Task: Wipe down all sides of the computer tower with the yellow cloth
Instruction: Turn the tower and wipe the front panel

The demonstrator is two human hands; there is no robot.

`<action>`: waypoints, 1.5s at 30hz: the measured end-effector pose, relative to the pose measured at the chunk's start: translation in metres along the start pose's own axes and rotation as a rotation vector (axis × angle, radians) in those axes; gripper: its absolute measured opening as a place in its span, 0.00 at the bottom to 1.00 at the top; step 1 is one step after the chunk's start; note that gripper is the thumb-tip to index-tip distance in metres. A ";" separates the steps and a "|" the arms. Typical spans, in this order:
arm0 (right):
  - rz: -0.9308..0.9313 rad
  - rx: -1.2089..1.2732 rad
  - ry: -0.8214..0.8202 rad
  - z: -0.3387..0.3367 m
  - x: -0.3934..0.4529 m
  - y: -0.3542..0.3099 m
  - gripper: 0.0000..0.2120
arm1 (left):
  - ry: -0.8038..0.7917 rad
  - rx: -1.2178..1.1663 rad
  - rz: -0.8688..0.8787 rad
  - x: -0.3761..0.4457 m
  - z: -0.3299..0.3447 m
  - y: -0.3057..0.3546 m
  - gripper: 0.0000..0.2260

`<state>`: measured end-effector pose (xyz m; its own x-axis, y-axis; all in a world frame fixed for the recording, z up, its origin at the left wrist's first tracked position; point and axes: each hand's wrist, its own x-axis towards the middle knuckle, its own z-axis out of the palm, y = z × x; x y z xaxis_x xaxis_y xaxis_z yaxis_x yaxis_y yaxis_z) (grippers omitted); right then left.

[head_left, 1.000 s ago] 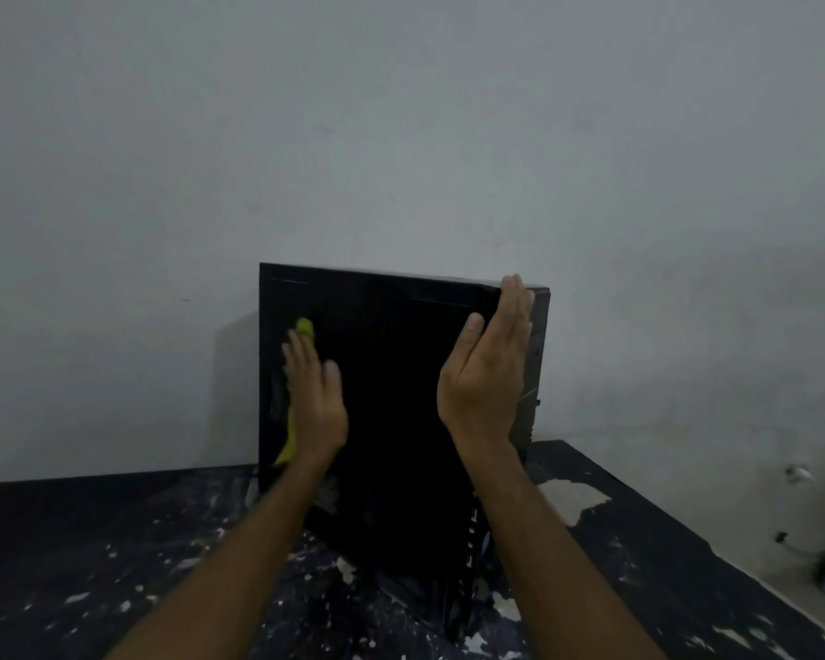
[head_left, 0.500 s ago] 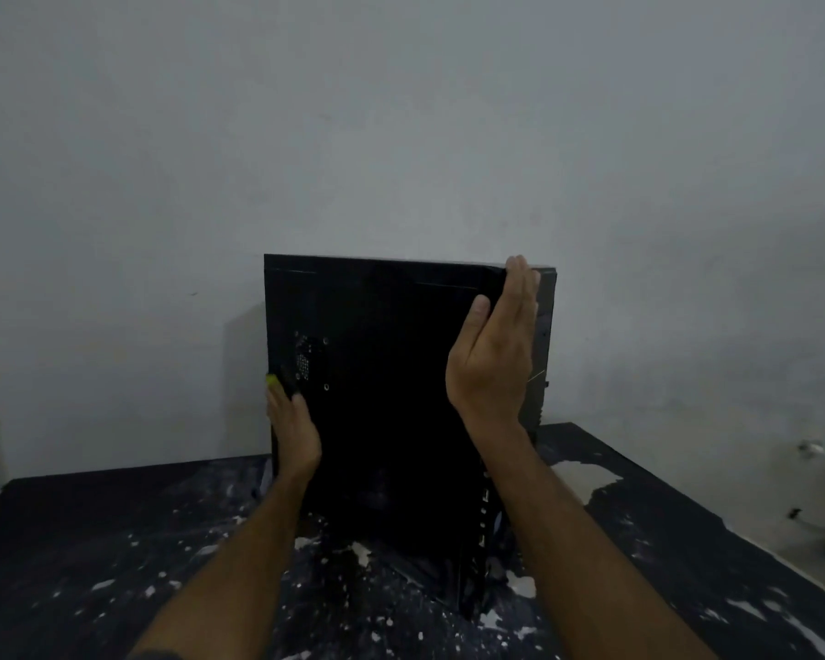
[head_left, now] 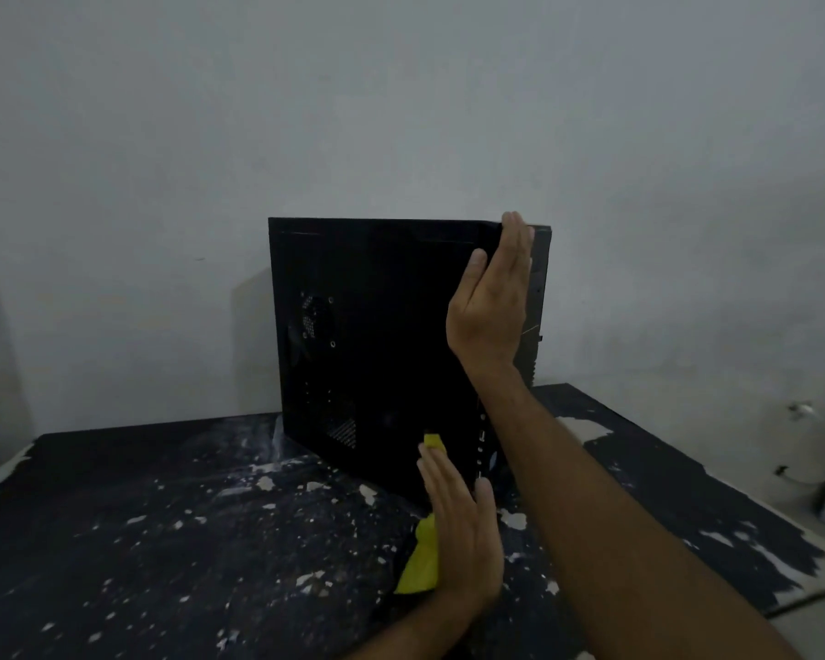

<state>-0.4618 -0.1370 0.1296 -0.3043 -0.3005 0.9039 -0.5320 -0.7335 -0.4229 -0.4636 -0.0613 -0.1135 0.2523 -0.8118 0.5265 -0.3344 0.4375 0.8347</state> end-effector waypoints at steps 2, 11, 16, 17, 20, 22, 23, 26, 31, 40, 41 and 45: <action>-0.004 0.024 -0.018 -0.002 0.001 0.002 0.25 | 0.042 0.009 -0.047 0.023 -0.009 -0.007 0.42; -0.028 0.038 -0.007 -0.004 0.003 0.005 0.23 | 0.265 0.138 -0.102 0.118 -0.073 -0.022 0.36; -0.036 0.045 -0.020 -0.005 0.005 0.004 0.23 | -0.149 0.153 0.259 0.012 -0.041 0.000 0.37; -0.035 0.046 -0.022 -0.006 0.005 0.005 0.23 | -0.180 0.240 0.282 0.009 -0.050 -0.007 0.39; -0.027 0.048 -0.026 -0.006 0.003 0.005 0.24 | -0.059 0.382 0.258 0.018 -0.078 -0.025 0.32; -0.028 0.043 -0.022 -0.005 0.004 0.006 0.24 | -0.051 0.331 0.181 0.020 -0.083 -0.022 0.29; -0.030 0.039 -0.020 -0.005 0.003 0.006 0.24 | -0.070 0.280 0.135 0.018 -0.080 -0.016 0.28; -0.027 0.031 -0.018 -0.004 0.004 0.007 0.24 | -0.083 0.170 0.009 0.007 -0.061 -0.001 0.28; -0.034 0.038 -0.030 -0.005 0.004 0.006 0.24 | -0.182 0.319 -0.105 0.006 -0.064 -0.009 0.23; -0.025 0.025 -0.014 -0.006 0.004 0.004 0.24 | -0.249 0.662 -0.203 0.068 -0.117 -0.045 0.14; -0.023 0.028 -0.017 -0.006 0.004 0.003 0.24 | -0.227 0.651 -0.252 0.079 -0.127 -0.053 0.12; -0.023 0.016 0.005 -0.004 0.005 0.003 0.24 | -0.234 0.634 -0.340 0.125 -0.163 -0.071 0.10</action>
<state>-0.4676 -0.1382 0.1323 -0.2957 -0.2807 0.9131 -0.5261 -0.7501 -0.4009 -0.2604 -0.1304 -0.0806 0.2587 -0.9543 0.1497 -0.7490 -0.1003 0.6549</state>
